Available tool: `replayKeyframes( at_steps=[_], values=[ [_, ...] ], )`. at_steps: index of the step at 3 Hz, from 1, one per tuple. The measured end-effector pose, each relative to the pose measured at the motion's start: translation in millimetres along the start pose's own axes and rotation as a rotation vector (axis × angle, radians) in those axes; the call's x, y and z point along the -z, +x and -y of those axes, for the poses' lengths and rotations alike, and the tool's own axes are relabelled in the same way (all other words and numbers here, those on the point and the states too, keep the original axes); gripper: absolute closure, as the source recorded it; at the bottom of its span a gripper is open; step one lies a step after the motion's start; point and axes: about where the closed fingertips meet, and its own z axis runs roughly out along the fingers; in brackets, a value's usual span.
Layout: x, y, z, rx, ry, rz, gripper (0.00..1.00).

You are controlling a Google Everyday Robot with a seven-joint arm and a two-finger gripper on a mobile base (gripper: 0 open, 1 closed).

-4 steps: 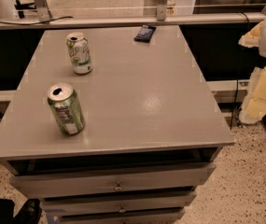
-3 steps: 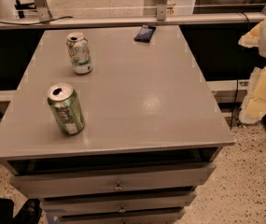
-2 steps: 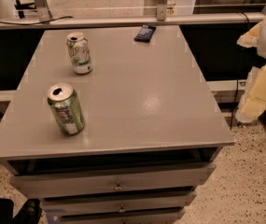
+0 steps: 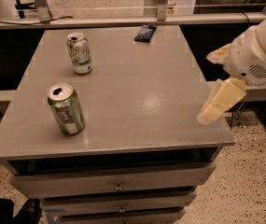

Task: Move 7up can near rxbar blueberry

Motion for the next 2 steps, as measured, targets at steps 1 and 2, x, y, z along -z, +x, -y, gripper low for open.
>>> replayKeyframes(
  at_steps=[1, 2],
  values=[
    [-48.2, -17.2, 4.7, -0.056, -0.043, 0.159, 0.0],
    [-91.3, -49.8, 9.3, -0.124, -0.078, 0.345, 0.0]
  ],
)
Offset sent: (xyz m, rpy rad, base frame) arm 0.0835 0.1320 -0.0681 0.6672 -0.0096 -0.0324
